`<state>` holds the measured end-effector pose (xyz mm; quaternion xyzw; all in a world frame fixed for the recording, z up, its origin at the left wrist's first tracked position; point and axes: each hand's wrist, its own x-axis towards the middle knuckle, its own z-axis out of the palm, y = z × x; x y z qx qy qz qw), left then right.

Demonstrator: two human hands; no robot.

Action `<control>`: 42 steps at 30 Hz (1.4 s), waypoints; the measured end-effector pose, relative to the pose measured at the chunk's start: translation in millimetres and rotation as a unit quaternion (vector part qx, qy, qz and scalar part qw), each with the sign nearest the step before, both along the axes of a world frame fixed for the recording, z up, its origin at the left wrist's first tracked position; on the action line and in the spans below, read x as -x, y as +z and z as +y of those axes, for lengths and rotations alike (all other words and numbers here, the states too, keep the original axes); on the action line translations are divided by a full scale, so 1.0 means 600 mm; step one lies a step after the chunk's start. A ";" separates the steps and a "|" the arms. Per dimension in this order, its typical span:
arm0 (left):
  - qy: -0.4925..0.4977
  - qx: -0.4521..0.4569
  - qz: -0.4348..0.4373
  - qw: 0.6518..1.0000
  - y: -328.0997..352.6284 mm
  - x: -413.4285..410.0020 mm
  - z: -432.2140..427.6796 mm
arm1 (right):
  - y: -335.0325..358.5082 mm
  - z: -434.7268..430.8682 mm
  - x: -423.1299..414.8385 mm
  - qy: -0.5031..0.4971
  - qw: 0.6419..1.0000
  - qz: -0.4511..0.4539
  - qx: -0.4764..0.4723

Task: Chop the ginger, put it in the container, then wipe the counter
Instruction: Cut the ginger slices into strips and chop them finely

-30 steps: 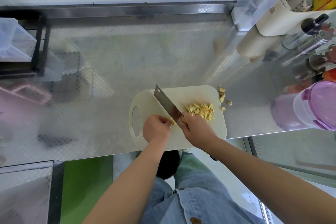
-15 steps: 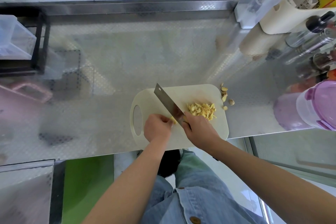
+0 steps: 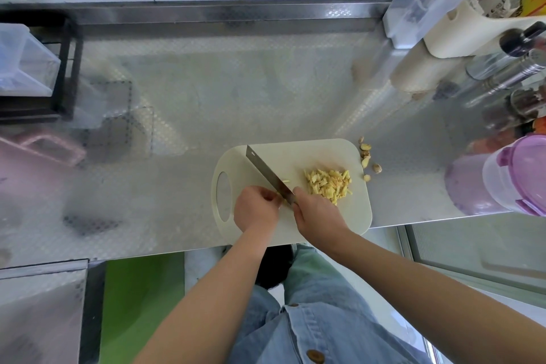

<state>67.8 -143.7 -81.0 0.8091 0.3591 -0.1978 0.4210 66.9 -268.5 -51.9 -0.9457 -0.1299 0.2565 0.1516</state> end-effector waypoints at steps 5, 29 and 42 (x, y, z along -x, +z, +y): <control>-0.006 -0.009 -0.002 1.000 0.002 0.002 0.000 | -0.005 0.011 -0.008 -0.087 0.995 -0.003 -0.054; -0.024 -0.034 -0.030 0.999 -0.003 0.009 -0.004 | 0.007 0.007 0.009 -0.013 1.000 0.010 0.008; -0.046 -0.036 -0.073 0.996 -0.002 0.024 -0.002 | 0.004 0.006 -0.020 -0.077 0.993 -0.004 -0.088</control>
